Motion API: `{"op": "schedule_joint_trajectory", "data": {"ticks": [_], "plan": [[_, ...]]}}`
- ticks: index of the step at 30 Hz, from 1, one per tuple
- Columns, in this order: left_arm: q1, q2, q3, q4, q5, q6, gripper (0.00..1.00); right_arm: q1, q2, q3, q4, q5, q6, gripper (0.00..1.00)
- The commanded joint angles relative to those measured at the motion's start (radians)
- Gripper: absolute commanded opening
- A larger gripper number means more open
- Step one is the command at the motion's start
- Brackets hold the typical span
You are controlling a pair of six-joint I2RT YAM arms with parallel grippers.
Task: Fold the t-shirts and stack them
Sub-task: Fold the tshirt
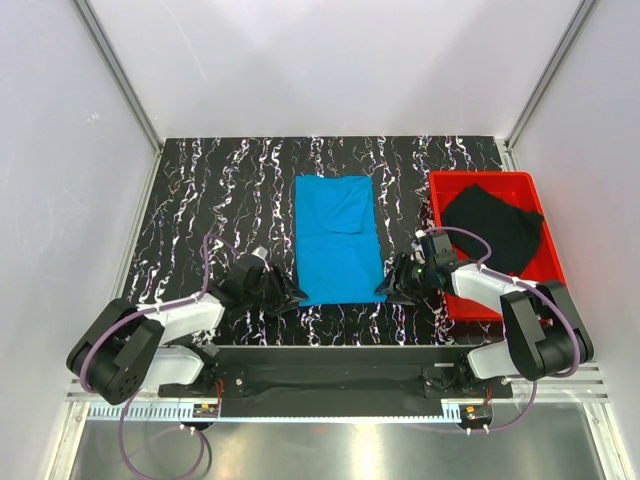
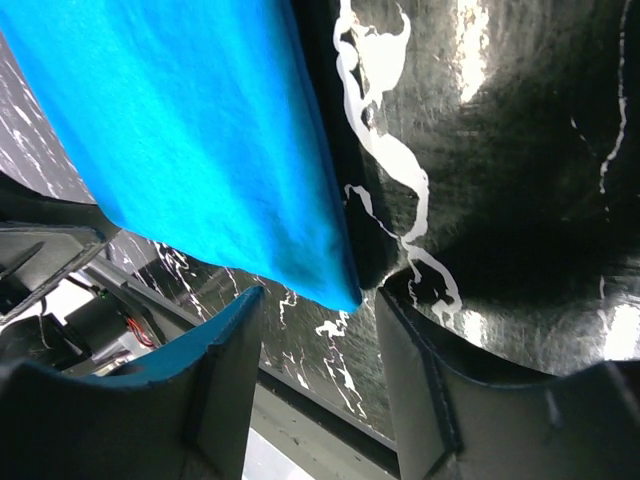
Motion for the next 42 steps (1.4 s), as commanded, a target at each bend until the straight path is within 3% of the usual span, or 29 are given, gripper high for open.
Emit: {"op": "schedule_joint_trajectory", "data": {"ticks": [1, 19, 27, 35, 42], "plan": [[-0.005, 0.030, -0.045, -0.019, -0.023, 0.002, 0.52, -0.002, 0.024, -0.039, 0.050, 0.053, 0.005, 0.56], [-0.005, 0.082, -0.067, 0.001, -0.054, -0.019, 0.52, -0.002, 0.056, -0.108, 0.145, 0.050, 0.056, 0.50], [-0.005, 0.099, -0.056, 0.002, -0.060, 0.007, 0.30, -0.002, 0.024, -0.114, 0.133, 0.044, 0.057, 0.29], [-0.005, 0.070, -0.024, -0.045, -0.086, 0.087, 0.00, -0.002, 0.059, -0.102, 0.151, 0.001, 0.037, 0.09], [-0.005, -0.020, -0.039, -0.095, -0.129, 0.116, 0.00, -0.001, 0.065, -0.085, 0.134, -0.008, 0.022, 0.02]]}}
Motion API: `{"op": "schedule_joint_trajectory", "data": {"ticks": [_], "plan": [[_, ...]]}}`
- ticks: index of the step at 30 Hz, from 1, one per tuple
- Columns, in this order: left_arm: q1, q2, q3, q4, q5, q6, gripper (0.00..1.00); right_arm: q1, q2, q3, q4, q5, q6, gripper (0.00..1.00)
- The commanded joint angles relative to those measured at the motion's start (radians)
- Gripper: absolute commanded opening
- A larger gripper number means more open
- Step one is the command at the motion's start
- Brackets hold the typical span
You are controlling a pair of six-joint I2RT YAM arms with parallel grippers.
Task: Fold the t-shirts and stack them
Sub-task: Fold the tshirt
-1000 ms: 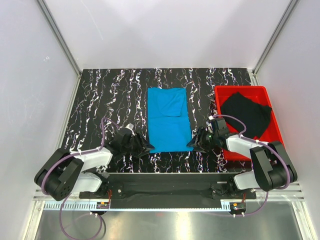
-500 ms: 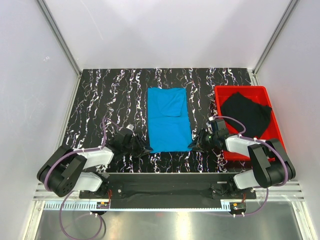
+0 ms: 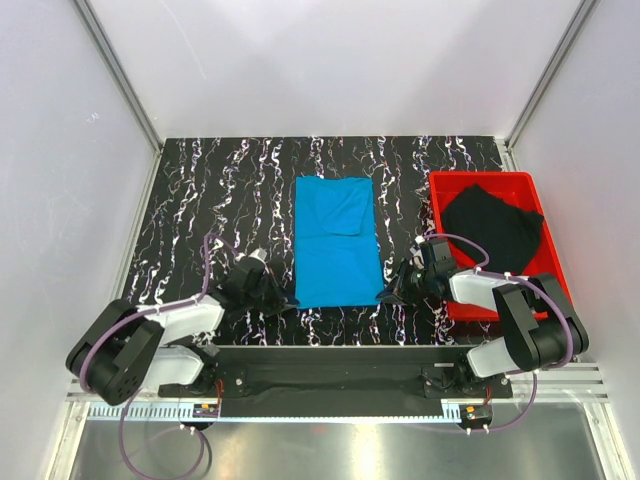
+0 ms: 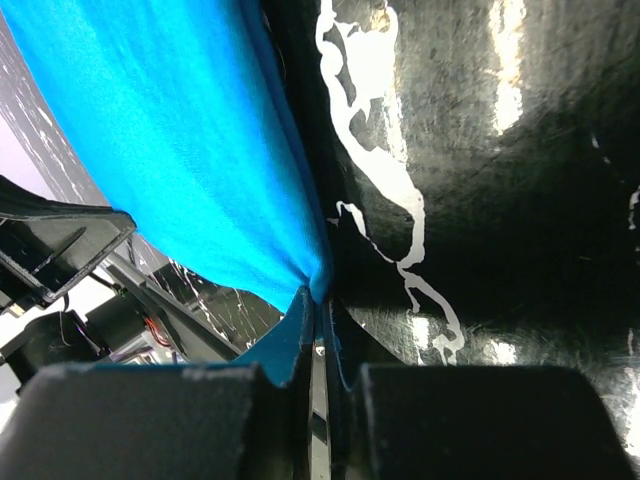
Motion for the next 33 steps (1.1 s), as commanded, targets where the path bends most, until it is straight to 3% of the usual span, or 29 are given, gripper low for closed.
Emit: {"op": "schedule_joint_trajectory", "data": {"ticks": [1, 4, 5, 6, 9, 10, 14, 23, 29, 32, 33], "plan": [[-0.003, -0.047, -0.023, -0.115, -0.089, 0.065, 0.00, 0.001, 0.010, 0.003, -0.064, 0.046, -0.044, 0.02], [-0.003, -0.059, -0.022, -0.129, -0.091, 0.065, 0.00, 0.001, -0.002, 0.005, -0.079, 0.051, -0.049, 0.03], [-0.003, -0.061, -0.022, -0.129, -0.083, 0.062, 0.06, 0.001, -0.010, 0.002, -0.084, 0.060, -0.043, 0.05], [-0.003, -0.064, -0.033, -0.127, -0.082, 0.044, 0.27, 0.003, -0.016, 0.002, -0.095, 0.069, -0.037, 0.26], [-0.003, -0.095, -0.071, -0.079, -0.070, 0.019, 0.43, 0.001, -0.050, -0.006, -0.138, 0.109, -0.034, 0.44], [-0.004, -0.098, -0.080, -0.078, -0.071, 0.011, 0.52, 0.001, -0.058, -0.006, -0.151, 0.117, -0.035, 0.50], [-0.006, -0.093, -0.083, -0.068, -0.057, 0.011, 0.61, 0.003, -0.085, -0.017, -0.179, 0.124, -0.041, 0.58], [-0.023, 0.049, -0.108, 0.055, -0.013, -0.036, 0.59, 0.001, -0.030, -0.050, -0.091, 0.085, -0.005, 0.56], [-0.026, 0.088, -0.129, 0.087, -0.005, -0.056, 0.49, 0.001, 0.016, -0.061, -0.043, 0.077, 0.006, 0.52], [-0.024, 0.076, -0.123, 0.061, -0.014, -0.053, 0.42, 0.001, 0.030, -0.053, -0.037, 0.071, 0.005, 0.42], [-0.026, 0.071, -0.119, 0.052, -0.017, -0.049, 0.38, 0.003, 0.033, -0.052, -0.037, 0.068, 0.005, 0.34]]}}
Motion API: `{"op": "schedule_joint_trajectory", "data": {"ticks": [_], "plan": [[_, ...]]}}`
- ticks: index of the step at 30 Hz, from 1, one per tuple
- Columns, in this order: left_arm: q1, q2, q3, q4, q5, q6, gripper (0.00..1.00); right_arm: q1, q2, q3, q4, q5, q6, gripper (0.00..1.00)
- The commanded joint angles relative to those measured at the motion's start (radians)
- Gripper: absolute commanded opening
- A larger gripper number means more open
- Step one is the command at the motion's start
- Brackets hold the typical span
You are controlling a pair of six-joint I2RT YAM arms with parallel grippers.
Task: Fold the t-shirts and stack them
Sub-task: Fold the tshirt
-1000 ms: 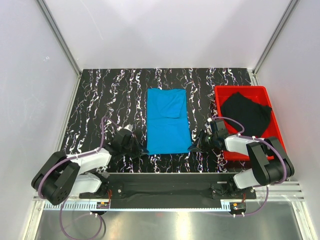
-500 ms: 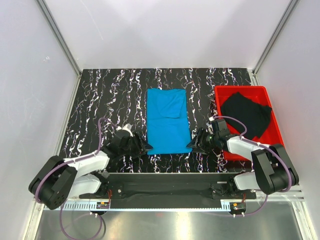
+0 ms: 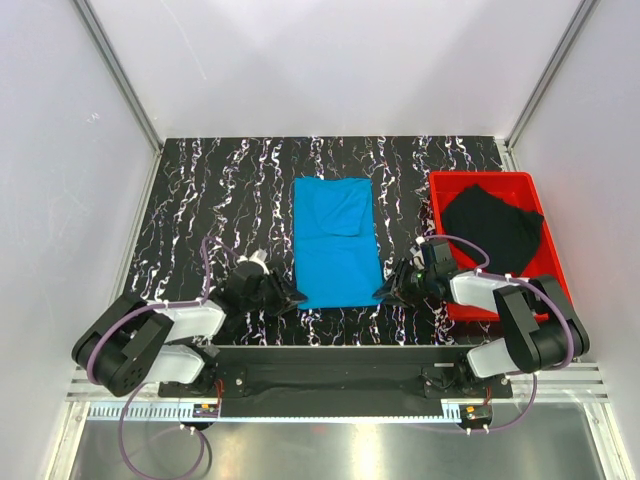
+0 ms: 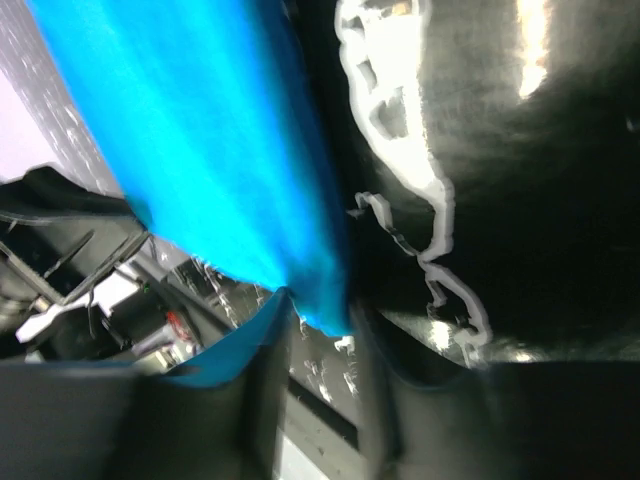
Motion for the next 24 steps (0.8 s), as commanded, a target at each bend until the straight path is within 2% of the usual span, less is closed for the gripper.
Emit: {"op": "schedule_joint_trajectory", "data": {"ticks": [1, 3, 4, 5, 7, 11, 16, 19, 24], "plan": [[-0.009, 0.025, -0.035, -0.189, -0.047, 0.047, 0.27, 0.003, 0.045, -0.040, -0.062, 0.103, -0.039, 0.31], [-0.009, 0.019, -0.027, -0.201, -0.049, 0.058, 0.18, 0.003, 0.033, -0.046, -0.064, 0.109, -0.039, 0.25], [-0.009, 0.021, -0.018, -0.206, -0.054, 0.075, 0.13, 0.006, 0.029, -0.046, -0.062, 0.106, -0.038, 0.19], [-0.008, 0.019, 0.000, -0.236, -0.060, 0.087, 0.01, 0.013, 0.021, -0.045, -0.061, 0.103, -0.041, 0.12], [-0.009, 0.010, 0.017, -0.250, -0.066, 0.122, 0.00, 0.044, 0.016, -0.020, -0.071, 0.107, -0.056, 0.00], [-0.025, -0.065, 0.046, -0.332, -0.098, 0.168, 0.00, 0.121, -0.019, 0.035, -0.145, 0.153, -0.072, 0.00], [-0.065, -0.237, 0.060, -0.463, -0.161, 0.197, 0.00, 0.174, -0.071, 0.047, -0.188, 0.164, -0.023, 0.00], [-0.078, -0.317, 0.063, -0.563, -0.176, 0.197, 0.00, 0.200, -0.126, 0.034, -0.215, 0.167, 0.005, 0.00], [-0.114, -0.400, 0.049, -0.624, -0.161, 0.167, 0.00, 0.271, -0.264, 0.027, -0.295, 0.184, 0.057, 0.00]]}}
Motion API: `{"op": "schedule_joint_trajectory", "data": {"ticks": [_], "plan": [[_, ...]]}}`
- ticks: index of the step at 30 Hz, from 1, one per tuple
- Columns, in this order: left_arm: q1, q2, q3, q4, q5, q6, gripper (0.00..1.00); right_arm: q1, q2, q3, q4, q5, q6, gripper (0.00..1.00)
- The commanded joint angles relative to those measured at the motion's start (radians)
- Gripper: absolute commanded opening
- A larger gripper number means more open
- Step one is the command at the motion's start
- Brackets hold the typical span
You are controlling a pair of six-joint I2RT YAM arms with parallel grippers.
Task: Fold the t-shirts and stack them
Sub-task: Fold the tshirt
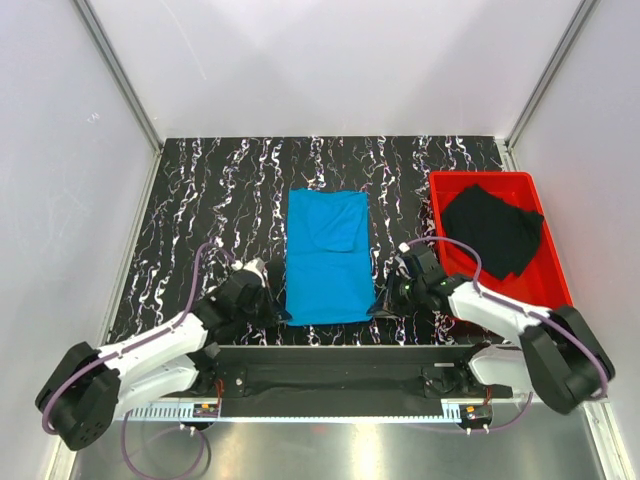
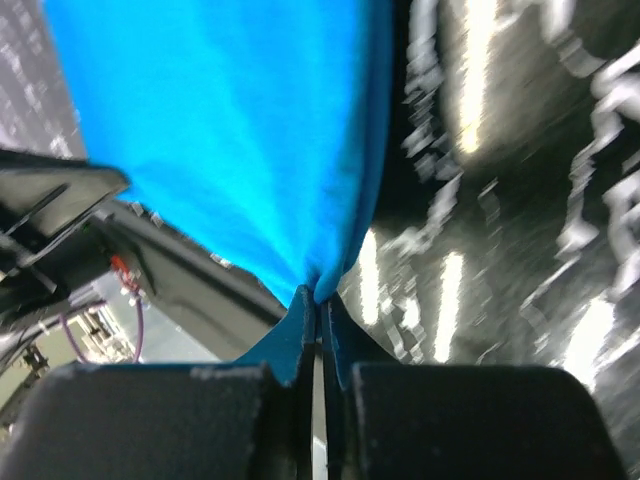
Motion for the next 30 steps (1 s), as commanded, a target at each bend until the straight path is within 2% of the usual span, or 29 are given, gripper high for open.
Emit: {"op": "schedule_joint_trajectory", "data": {"ticks": [1, 4, 10, 15, 19, 20, 24, 28, 30], "plan": [[-0.028, -0.061, 0.001, -0.101, -0.031, -0.004, 0.00, 0.048, -0.095, -0.001, -0.088, 0.058, 0.050, 0.00], [-0.062, -0.130, -0.008, -0.137, -0.038, -0.032, 0.00, 0.074, -0.184, -0.020, -0.120, 0.066, 0.082, 0.00], [-0.137, -0.263, -0.007, -0.236, -0.084, -0.085, 0.00, 0.206, -0.244, -0.052, -0.125, 0.132, 0.170, 0.00], [-0.186, -0.343, 0.022, -0.316, -0.122, -0.124, 0.00, 0.269, -0.316, -0.064, -0.157, 0.187, 0.225, 0.00], [-0.206, -0.389, 0.077, -0.385, -0.127, -0.128, 0.00, 0.293, -0.409, -0.011, -0.276, 0.241, 0.217, 0.00], [-0.208, -0.389, 0.099, -0.399, -0.141, -0.124, 0.00, 0.293, -0.423, 0.011, -0.359, 0.259, 0.207, 0.00], [-0.203, -0.333, 0.257, -0.445, -0.208, -0.055, 0.00, 0.289, -0.428, 0.185, -0.480, 0.368, 0.145, 0.00], [-0.116, -0.157, 0.496, -0.479, -0.216, 0.060, 0.00, 0.258, -0.217, 0.397, -0.559, 0.425, 0.038, 0.00], [-0.061, -0.057, 0.548, -0.464, -0.183, 0.136, 0.00, 0.225, -0.151, 0.494, -0.550, 0.416, -0.029, 0.00]]}}
